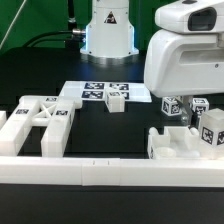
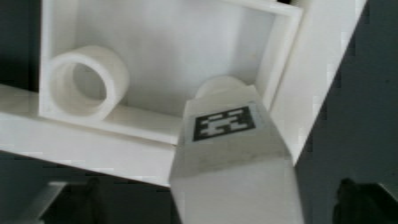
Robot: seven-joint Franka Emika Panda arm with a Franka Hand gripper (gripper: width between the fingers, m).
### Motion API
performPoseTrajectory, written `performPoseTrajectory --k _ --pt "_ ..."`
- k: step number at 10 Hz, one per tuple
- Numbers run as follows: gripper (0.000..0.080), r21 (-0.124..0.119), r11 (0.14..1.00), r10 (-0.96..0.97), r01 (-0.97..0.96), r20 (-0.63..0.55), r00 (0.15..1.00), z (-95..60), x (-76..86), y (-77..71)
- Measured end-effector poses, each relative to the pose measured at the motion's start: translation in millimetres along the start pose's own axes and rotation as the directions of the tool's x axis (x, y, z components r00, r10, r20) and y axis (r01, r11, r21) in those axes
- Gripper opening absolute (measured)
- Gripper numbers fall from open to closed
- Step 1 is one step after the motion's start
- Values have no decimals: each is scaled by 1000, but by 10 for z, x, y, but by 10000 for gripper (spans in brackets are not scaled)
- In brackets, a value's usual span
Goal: Assemble chair
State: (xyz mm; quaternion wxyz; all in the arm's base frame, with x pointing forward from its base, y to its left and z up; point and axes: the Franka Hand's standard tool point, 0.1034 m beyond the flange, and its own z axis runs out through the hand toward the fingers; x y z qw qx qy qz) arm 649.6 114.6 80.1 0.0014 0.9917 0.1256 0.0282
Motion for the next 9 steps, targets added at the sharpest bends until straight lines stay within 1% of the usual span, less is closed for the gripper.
performPoseTrajectory --k 1,2,3,4,6,7,9 --pt "537 0 1000 6 -6 0 1000 1 0 -2" --pt "537 0 1000 6 -6 0 1000 1 0 -2" --pt "337 0 1000 6 -6 0 1000 1 0 -1" --pt "282 0 1000 6 -6 -1 1000 0 2 -1" --pt "282 3 999 42 -42 -2 999 2 2 -1" --pt "282 23 983 181 -180 -7 984 -2 15 -4" --pt "282 24 932 362 -361 -5 932 -3 18 -13"
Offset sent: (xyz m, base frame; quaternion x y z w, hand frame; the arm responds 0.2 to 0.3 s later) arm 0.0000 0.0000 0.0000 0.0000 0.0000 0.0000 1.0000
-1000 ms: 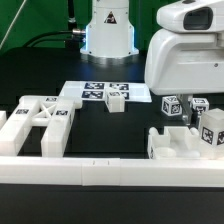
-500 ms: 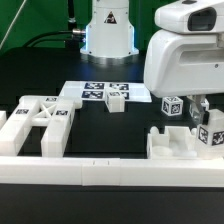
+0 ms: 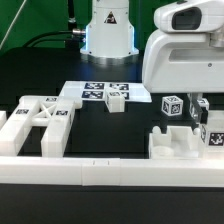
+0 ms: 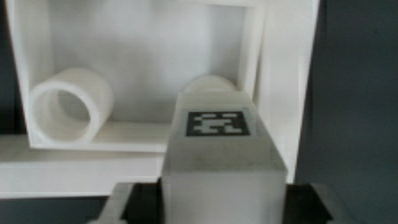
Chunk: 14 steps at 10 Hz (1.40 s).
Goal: Assemble chair
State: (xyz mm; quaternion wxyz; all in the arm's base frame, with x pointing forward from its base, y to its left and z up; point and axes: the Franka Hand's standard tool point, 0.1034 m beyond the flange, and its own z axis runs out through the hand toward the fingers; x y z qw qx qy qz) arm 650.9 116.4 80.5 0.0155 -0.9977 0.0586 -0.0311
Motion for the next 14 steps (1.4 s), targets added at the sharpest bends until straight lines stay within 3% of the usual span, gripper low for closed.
performPoseTrajectory --k 3,5,8,9,10,11,12,14 --pt "284 -5 960 280 -280 -5 960 2 -16 89" --pt "285 -40 899 436 -436 -17 900 -12 -14 205" --pt "290 -47 882 469 -469 -23 883 -6 -13 245" --pt "536 -46 886 461 -461 -23 887 -15 -9 243" --pt "536 -37 935 351 -352 -26 936 -123 0 253" --pt "625 -29 963 266 -267 -26 964 -257 -51 324" --pt "625 -28 977 209 -210 -20 978 -338 -128 401" --pt "646 -29 979 202 -202 -15 979 -351 -189 427"
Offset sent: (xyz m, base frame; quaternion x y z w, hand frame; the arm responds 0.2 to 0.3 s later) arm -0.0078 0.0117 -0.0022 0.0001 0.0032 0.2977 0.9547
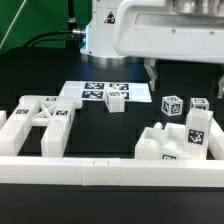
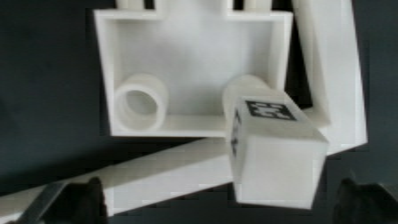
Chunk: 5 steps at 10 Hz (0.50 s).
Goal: Assemble chair
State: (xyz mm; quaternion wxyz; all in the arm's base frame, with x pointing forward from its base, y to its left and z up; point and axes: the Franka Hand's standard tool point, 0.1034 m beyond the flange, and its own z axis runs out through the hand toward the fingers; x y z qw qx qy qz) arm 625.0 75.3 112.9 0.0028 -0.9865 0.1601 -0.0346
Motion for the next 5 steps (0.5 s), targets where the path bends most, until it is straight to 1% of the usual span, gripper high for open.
performPoseTrajectory --k 5 --pt "649 -1 1000 -2 2 2 1000 19 -2 -1"
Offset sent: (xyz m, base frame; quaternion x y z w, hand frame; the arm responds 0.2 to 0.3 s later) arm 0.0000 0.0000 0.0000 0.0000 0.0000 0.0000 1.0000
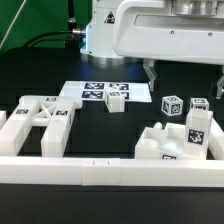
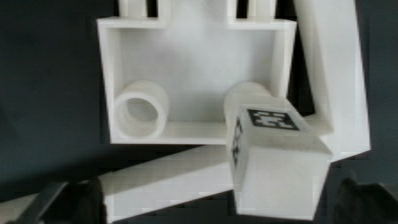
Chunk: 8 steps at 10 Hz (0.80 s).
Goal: Assemble chair
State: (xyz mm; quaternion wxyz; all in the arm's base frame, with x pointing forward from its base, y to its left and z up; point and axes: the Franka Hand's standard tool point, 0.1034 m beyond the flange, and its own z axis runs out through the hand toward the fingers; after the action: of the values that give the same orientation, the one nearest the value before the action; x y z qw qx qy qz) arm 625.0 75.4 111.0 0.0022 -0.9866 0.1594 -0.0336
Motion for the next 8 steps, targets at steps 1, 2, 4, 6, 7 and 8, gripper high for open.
performPoseTrajectory --k 1,2,4,6,7,8 --pt "649 3 1000 -24 24 -9 1000 0 3 4" --pt "649 14 989 -143 145 -70 987 24 -55 85" --pt "649 -1 951 -309 311 -107 945 129 -360 435" --pt "649 -10 955 -296 297 -121 947 285 -579 737" --pt "649 -9 954 -298 299 -115 947 275 -569 713" --pt "649 -8 954 -300 301 -118 947 270 -560 701"
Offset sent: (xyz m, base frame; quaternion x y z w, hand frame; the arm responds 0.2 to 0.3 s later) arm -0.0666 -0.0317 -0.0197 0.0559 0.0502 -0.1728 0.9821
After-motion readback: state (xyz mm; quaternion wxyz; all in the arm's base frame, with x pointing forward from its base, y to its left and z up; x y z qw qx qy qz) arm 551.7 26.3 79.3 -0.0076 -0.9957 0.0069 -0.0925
